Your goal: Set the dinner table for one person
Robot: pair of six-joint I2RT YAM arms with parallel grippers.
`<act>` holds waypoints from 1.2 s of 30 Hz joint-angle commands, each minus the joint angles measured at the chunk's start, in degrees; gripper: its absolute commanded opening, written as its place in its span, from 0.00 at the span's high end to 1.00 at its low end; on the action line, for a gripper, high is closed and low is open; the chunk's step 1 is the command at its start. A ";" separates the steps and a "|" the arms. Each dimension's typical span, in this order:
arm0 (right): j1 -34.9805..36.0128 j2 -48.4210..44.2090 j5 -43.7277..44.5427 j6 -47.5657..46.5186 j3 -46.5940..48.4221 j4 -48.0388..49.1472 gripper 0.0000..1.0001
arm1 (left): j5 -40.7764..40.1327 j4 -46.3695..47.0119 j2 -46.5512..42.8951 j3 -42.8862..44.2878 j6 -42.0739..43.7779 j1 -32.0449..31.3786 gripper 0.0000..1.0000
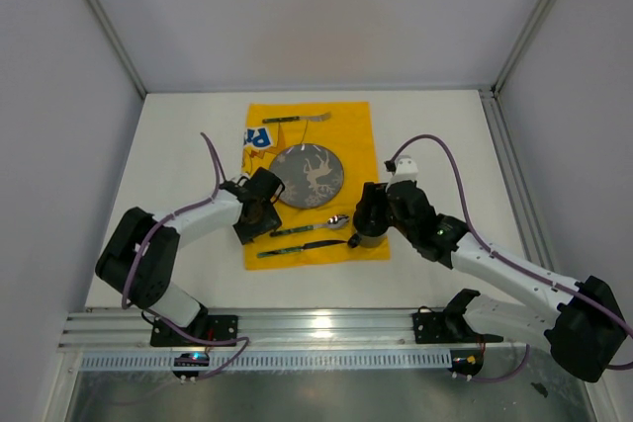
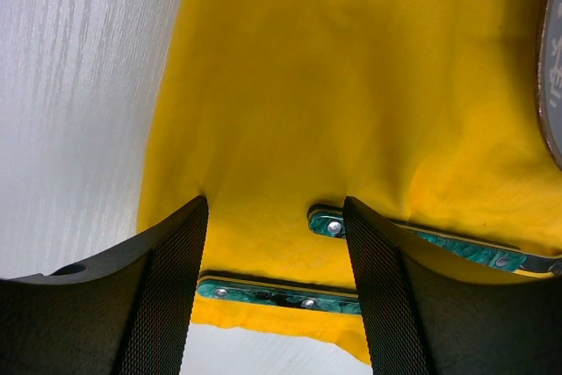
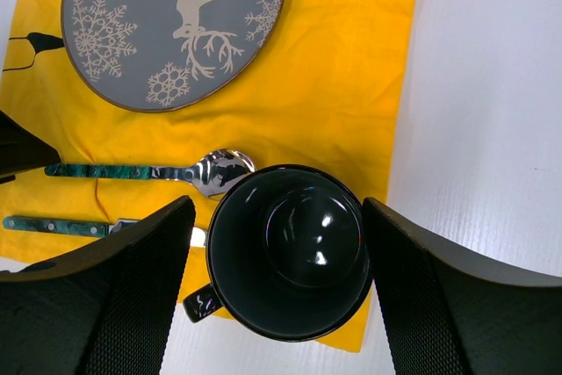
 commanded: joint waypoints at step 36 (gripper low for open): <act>-0.08 1.49 1.77 -0.51 1.43 0.78 0.20 | -14.50 -19.15 8.52 9.83 -6.33 -0.25 0.36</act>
